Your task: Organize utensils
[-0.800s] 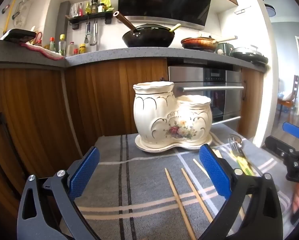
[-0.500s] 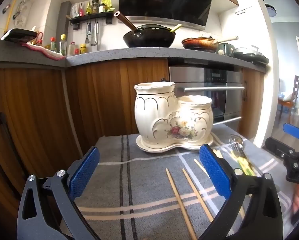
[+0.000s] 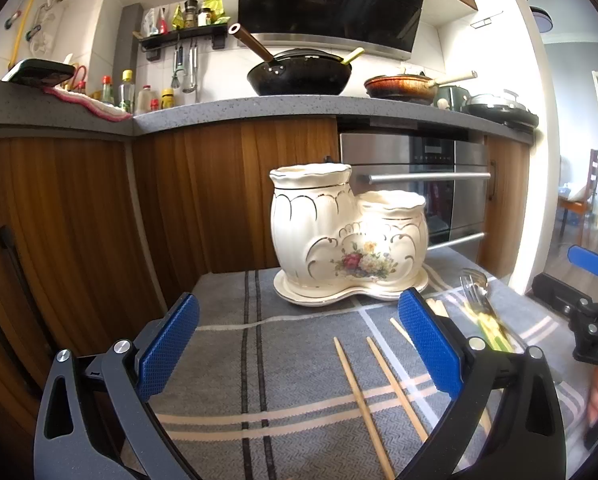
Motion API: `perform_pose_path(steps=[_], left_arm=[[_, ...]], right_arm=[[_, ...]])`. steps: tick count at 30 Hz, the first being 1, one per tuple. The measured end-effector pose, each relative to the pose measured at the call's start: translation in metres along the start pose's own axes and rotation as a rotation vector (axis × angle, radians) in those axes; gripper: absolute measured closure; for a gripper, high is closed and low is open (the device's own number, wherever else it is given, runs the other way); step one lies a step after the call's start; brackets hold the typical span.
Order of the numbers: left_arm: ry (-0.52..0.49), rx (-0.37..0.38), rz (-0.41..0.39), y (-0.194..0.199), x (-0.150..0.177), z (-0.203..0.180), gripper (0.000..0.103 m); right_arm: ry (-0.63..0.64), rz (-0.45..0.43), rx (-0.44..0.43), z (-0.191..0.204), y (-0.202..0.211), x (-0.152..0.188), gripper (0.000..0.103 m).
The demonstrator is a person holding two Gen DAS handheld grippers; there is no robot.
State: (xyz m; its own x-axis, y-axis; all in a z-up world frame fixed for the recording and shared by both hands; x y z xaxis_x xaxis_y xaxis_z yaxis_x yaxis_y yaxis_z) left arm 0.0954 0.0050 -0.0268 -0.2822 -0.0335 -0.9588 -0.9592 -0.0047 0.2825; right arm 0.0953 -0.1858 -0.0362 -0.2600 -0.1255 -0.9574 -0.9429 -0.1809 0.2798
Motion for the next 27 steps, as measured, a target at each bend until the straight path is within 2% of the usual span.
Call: perform_pose_path(steps=[27], left_arm=[[-0.005,-0.003,-0.001,-0.0005,0.0005,-0.0006,0.004]], right_arm=[[0.001,0.002,0.003,0.0006,0.0015,-0.0007,0.005]])
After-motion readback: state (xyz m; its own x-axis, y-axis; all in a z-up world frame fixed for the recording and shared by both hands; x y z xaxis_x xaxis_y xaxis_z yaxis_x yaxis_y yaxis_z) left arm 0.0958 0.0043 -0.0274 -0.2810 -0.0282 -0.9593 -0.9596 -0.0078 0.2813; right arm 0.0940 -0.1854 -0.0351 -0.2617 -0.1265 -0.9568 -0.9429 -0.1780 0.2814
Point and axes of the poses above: each gripper's, at about its wrist camera, not at the fingertips, and y roughly against the way its jaws point, z to its left, x to its underside, the point moved 10 cm from there along -y, roughly the way its jaws point, and after that the axes turned 6 degrees about y, right-handed, at the moved point
